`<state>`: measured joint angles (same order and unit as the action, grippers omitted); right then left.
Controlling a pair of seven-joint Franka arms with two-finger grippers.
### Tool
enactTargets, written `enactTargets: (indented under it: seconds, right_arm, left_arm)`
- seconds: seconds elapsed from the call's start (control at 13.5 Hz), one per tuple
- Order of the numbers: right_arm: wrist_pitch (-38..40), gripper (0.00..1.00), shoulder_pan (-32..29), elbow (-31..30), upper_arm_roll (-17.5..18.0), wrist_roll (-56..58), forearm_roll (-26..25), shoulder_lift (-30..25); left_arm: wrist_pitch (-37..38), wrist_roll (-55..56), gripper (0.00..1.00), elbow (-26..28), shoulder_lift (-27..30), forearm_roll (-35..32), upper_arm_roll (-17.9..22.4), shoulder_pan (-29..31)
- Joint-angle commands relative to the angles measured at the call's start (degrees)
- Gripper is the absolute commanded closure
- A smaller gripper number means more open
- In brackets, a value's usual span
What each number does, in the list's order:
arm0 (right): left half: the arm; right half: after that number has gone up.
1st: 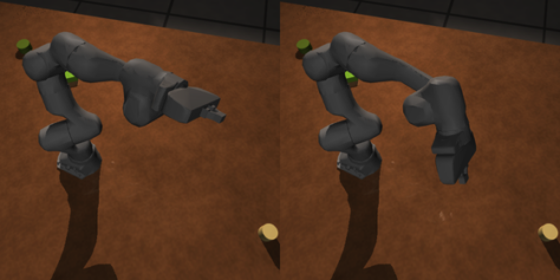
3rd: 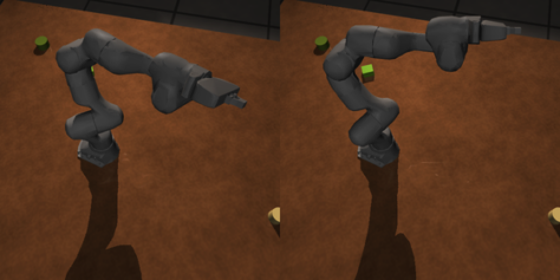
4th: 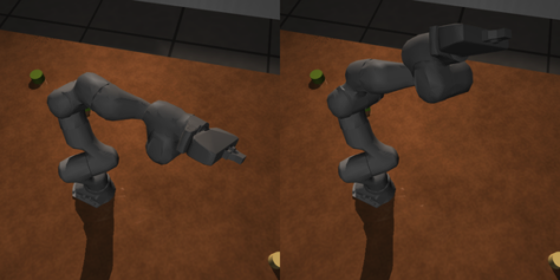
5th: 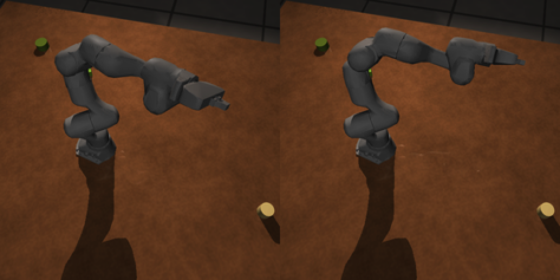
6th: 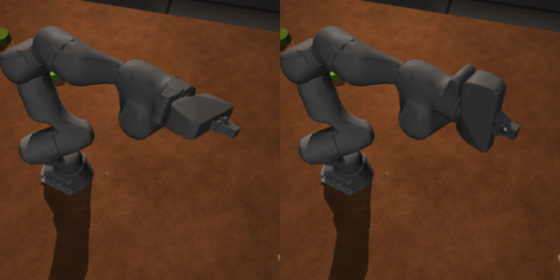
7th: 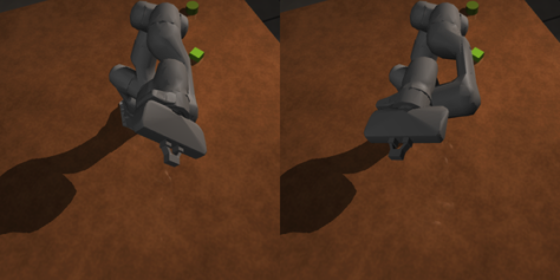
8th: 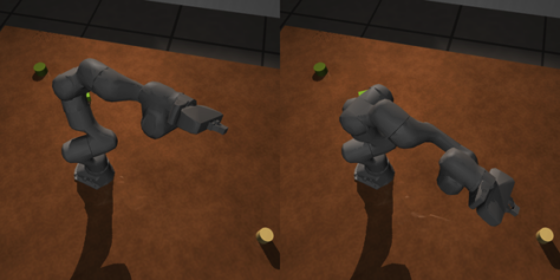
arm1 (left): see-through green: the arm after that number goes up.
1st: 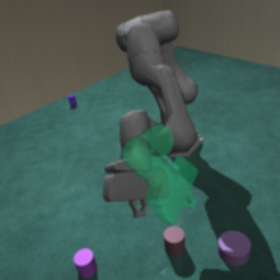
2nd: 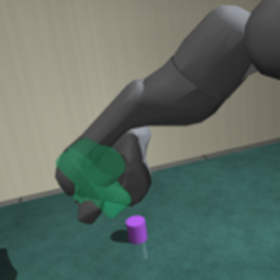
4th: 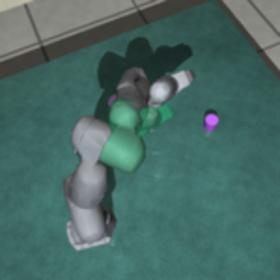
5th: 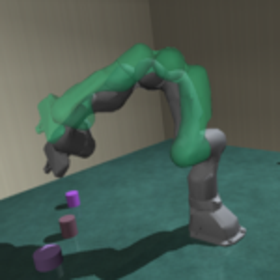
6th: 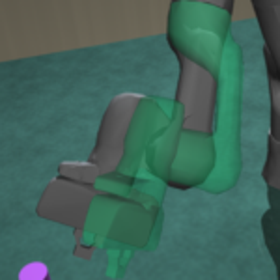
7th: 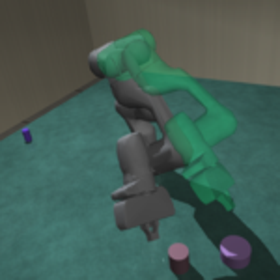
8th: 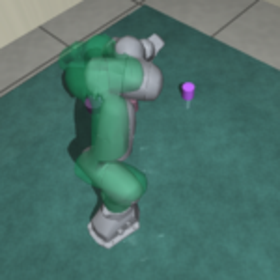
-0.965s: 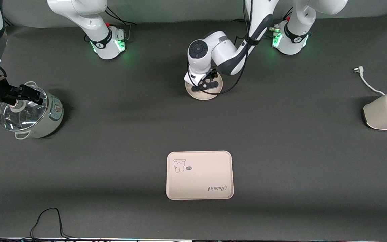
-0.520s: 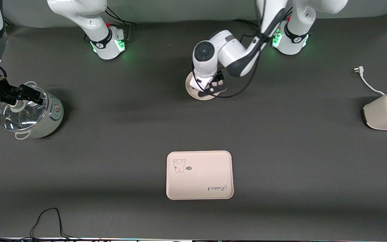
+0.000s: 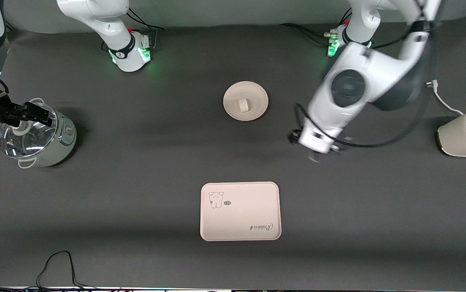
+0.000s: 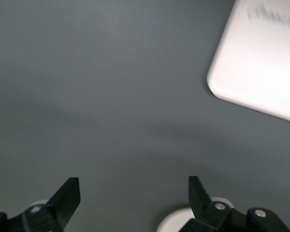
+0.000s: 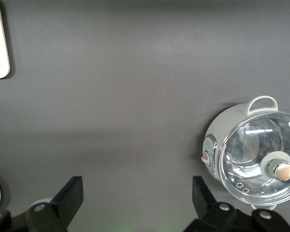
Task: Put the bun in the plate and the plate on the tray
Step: 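Withdraw the left gripper while the right gripper reaches toward the plate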
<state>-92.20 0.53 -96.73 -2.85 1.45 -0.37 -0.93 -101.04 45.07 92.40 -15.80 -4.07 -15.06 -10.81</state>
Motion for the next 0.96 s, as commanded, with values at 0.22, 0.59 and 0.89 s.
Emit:
enactTargets:
  seconds: [0.22,0.59,0.89]
  right_arm:
    - [0.01,0.0,5.26,-1.88,0.04,-4.85,-0.68,-2.23]
    - [0.01,0.0,8.17,-2.49,0.04,-7.68,-0.6,-3.02]
    - [-0.08,0.0,15.62,-4.52,0.04,-19.86,2.74,-4.78]
  left_arm:
    - [6.56,-14.12,0.0,-5.82,0.41,-3.39,-0.85,11.84]
    - [9.1,-21.16,0.0,-5.3,4.1,-3.76,-0.94,18.53]
    - [10.94,-27.05,0.0,-4.59,6.56,-3.32,2.29,17.68]
